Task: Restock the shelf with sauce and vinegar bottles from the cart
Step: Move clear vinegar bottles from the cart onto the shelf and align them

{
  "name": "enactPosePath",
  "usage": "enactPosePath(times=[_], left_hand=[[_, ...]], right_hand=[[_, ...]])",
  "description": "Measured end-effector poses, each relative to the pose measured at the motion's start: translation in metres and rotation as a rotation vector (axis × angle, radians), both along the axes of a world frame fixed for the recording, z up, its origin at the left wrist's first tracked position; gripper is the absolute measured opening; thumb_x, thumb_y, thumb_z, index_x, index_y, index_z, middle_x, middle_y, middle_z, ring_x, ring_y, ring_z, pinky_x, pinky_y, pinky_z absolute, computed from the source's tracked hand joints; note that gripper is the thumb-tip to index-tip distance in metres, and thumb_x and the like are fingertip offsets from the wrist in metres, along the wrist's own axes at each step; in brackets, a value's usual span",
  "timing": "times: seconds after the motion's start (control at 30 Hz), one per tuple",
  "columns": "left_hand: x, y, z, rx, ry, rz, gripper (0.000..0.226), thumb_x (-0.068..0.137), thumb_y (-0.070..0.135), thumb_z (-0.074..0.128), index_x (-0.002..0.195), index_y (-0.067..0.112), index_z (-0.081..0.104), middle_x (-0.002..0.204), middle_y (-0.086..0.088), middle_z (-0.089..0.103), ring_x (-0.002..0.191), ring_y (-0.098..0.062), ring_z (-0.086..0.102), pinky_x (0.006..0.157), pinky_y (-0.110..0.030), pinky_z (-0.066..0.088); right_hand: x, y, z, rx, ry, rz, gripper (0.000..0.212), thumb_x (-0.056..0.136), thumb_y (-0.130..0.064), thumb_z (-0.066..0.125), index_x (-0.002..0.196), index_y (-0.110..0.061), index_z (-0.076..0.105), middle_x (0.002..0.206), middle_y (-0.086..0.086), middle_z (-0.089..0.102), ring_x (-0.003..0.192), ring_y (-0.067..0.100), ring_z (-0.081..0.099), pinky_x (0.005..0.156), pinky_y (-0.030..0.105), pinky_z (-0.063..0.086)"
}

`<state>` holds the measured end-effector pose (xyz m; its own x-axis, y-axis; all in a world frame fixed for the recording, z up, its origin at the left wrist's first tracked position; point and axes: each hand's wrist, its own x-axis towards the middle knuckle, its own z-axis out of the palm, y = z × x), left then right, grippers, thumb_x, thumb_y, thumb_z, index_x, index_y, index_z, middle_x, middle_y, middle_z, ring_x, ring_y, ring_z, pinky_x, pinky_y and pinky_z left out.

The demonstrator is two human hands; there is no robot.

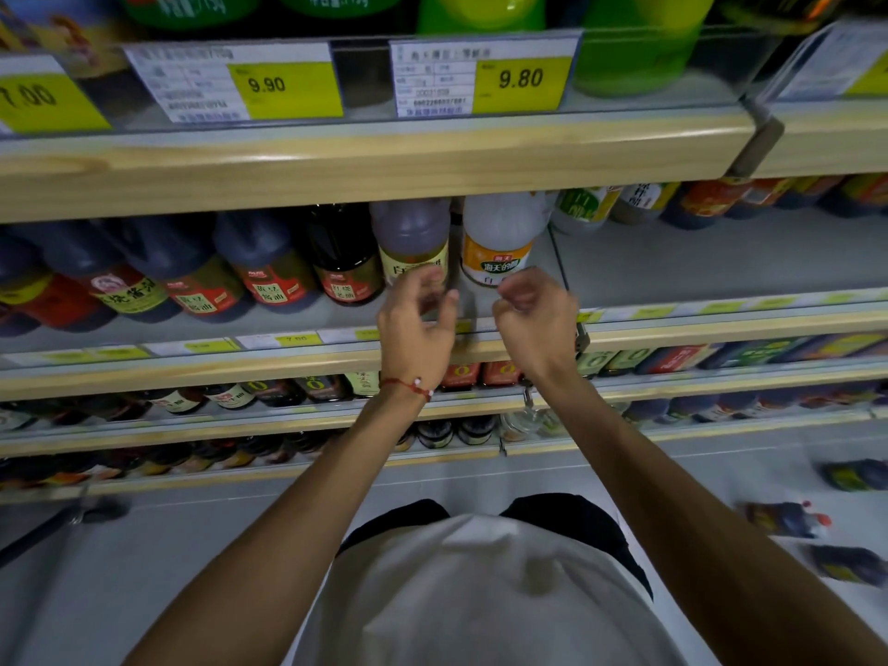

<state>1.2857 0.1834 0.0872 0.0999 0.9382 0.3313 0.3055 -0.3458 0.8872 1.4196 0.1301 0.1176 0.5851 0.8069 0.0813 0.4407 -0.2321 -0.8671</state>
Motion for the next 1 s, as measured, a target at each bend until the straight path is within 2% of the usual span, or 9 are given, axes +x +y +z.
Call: enactPosePath(times=[0.13, 0.23, 0.33, 0.43, 0.53, 0.63, 0.7, 0.83, 1.0], left_hand=[[0.030, 0.011, 0.003, -0.056, 0.141, -0.056, 0.052, 0.093, 0.014, 0.067, 0.142, 0.008, 0.053, 0.136, -0.010, 0.064, 0.121, -0.023, 0.063, 0.103, -0.039, 0.053], [0.047, 0.015, 0.002, -0.022, 0.211, -0.024, 0.051, 0.092, 0.015, 0.068, 0.141, 0.012, 0.053, 0.122, -0.010, 0.070, 0.109, -0.030, 0.065, 0.086, -0.030, 0.053], [0.057, 0.021, -0.001, -0.069, 0.182, 0.005, 0.055, 0.089, 0.021, 0.072, 0.141, 0.014, 0.054, 0.107, -0.013, 0.073, 0.098, -0.033, 0.066, 0.077, -0.027, 0.049], [0.061, 0.025, -0.007, -0.144, 0.055, -0.019, 0.065, 0.083, 0.039, 0.073, 0.143, 0.022, 0.055, 0.108, -0.003, 0.075, 0.102, -0.019, 0.069, 0.092, -0.039, 0.058], [0.059, 0.024, -0.013, -0.178, -0.018, 0.027, 0.062, 0.080, 0.041, 0.075, 0.139, 0.025, 0.061, 0.096, 0.008, 0.072, 0.096, -0.006, 0.064, 0.098, -0.041, 0.057], [0.054, 0.019, -0.011, -0.163, 0.004, 0.103, 0.052, 0.081, 0.045, 0.074, 0.129, 0.025, 0.069, 0.104, 0.004, 0.078, 0.103, -0.007, 0.069, 0.096, -0.036, 0.058], [0.053, 0.016, -0.009, -0.162, -0.013, 0.130, 0.044, 0.083, 0.038, 0.077, 0.123, 0.021, 0.073, 0.109, 0.006, 0.078, 0.107, -0.003, 0.069, 0.097, -0.032, 0.057], [0.055, 0.013, -0.006, -0.171, -0.052, 0.175, 0.038, 0.082, 0.030, 0.080, 0.116, 0.014, 0.077, 0.105, 0.006, 0.078, 0.100, -0.005, 0.071, 0.093, -0.035, 0.059], [0.054, 0.008, -0.009, -0.197, -0.088, 0.122, 0.047, 0.081, 0.025, 0.080, 0.126, 0.017, 0.072, 0.114, 0.005, 0.076, 0.110, -0.006, 0.070, 0.099, -0.040, 0.057]], right_hand=[[0.024, 0.008, 0.002, -0.032, -0.004, -0.002, 0.043, 0.082, -0.006, 0.073, 0.123, -0.005, 0.058, 0.117, 0.008, 0.060, 0.099, 0.017, 0.059, 0.082, 0.035, 0.054], [0.035, 0.015, -0.002, -0.024, -0.002, 0.104, 0.055, 0.089, -0.003, 0.071, 0.139, -0.005, 0.048, 0.130, 0.011, 0.052, 0.116, 0.024, 0.057, 0.092, 0.035, 0.052], [0.045, 0.020, -0.008, 0.013, -0.085, 0.184, 0.053, 0.092, -0.001, 0.067, 0.141, -0.006, 0.049, 0.133, 0.012, 0.054, 0.123, 0.025, 0.054, 0.097, 0.033, 0.048], [0.049, 0.021, -0.009, 0.037, -0.031, 0.241, 0.055, 0.093, 0.004, 0.064, 0.144, -0.006, 0.046, 0.130, 0.000, 0.052, 0.117, 0.005, 0.050, 0.100, 0.021, 0.047], [0.053, 0.022, -0.012, 0.034, 0.004, 0.299, 0.061, 0.092, 0.006, 0.064, 0.147, -0.010, 0.045, 0.137, -0.006, 0.049, 0.131, 0.015, 0.051, 0.110, 0.033, 0.047], [0.053, 0.026, -0.017, 0.020, 0.009, 0.340, 0.066, 0.088, 0.000, 0.066, 0.149, -0.017, 0.046, 0.144, -0.003, 0.049, 0.135, 0.018, 0.051, 0.113, 0.046, 0.048], [0.050, 0.027, -0.022, 0.015, 0.058, 0.330, 0.071, 0.085, -0.008, 0.066, 0.151, -0.022, 0.042, 0.151, 0.003, 0.046, 0.140, 0.022, 0.048, 0.113, 0.050, 0.047], [0.050, 0.026, -0.022, 0.013, 0.088, 0.337, 0.074, 0.088, 0.003, 0.066, 0.153, -0.018, 0.039, 0.153, 0.007, 0.044, 0.142, 0.024, 0.046, 0.117, 0.049, 0.043], [0.051, 0.021, -0.018, -0.038, 0.065, 0.374, 0.081, 0.082, -0.009, 0.067, 0.157, -0.015, 0.036, 0.156, 0.009, 0.041, 0.146, 0.025, 0.043, 0.120, 0.049, 0.040]])
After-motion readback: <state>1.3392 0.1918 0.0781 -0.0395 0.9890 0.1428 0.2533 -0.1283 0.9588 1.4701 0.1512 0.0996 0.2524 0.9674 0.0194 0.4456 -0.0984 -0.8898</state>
